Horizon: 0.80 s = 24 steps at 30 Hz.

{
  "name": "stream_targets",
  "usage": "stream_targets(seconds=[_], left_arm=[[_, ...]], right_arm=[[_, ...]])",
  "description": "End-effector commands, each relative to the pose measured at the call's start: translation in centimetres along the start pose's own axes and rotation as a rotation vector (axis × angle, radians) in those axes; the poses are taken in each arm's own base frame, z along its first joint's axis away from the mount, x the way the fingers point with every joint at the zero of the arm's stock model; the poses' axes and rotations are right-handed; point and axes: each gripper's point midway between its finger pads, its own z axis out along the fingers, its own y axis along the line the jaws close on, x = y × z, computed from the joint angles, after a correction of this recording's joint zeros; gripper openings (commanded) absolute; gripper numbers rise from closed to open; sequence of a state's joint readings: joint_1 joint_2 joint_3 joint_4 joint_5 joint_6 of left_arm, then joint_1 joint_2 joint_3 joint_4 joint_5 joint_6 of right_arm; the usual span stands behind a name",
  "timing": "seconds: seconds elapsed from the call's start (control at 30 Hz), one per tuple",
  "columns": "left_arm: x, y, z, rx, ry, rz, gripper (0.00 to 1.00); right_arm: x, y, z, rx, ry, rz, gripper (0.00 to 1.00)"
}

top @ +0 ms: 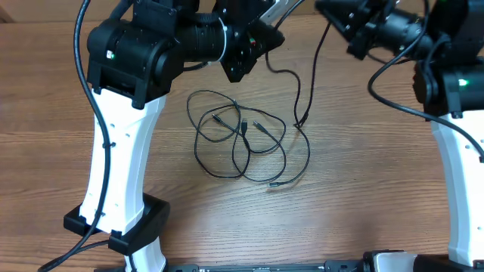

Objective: Untangle cables

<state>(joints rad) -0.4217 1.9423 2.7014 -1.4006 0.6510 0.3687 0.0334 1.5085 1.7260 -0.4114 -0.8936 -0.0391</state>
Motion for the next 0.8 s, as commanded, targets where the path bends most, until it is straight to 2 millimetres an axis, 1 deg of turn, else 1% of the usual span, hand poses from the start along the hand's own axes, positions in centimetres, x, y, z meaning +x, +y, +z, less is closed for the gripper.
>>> stream_targets(seconds=[0.0,0.1,0.23,0.37,0.53,0.77], left_arm=[[1.8,0.8,1.2,-0.012,0.072,-0.051,0.07],[2.7,1.0,2.0,0.002,0.103,-0.075,0.05],[3.9,1.0,4.2,0.036,0.147,-0.097,0.04],[4.7,0.3,6.9,0.085,0.184,-0.099,0.04],[5.1,-1.1,9.7,0.134,0.203,-0.078,0.04],[4.2,-2.9,10.7,0.177,0.182,-0.043,0.04]], right_arm=[[-1.6,-2.0,-1.6,0.072,-0.049,0.089,0.04],[-1.8,-3.0,-2.5,0.101,-0.060,0.100,0.04],[-1.9,-3.5,-3.0,0.108,-0.066,0.155,0.04],[-2.1,-3.5,-3.0,0.107,-0.074,0.160,0.04],[-3.3,-3.3,-3.1,0.096,-0.117,0.191,0.04],[-3.5,-3.3,-3.1,0.095,-0.124,0.181,0.04]])
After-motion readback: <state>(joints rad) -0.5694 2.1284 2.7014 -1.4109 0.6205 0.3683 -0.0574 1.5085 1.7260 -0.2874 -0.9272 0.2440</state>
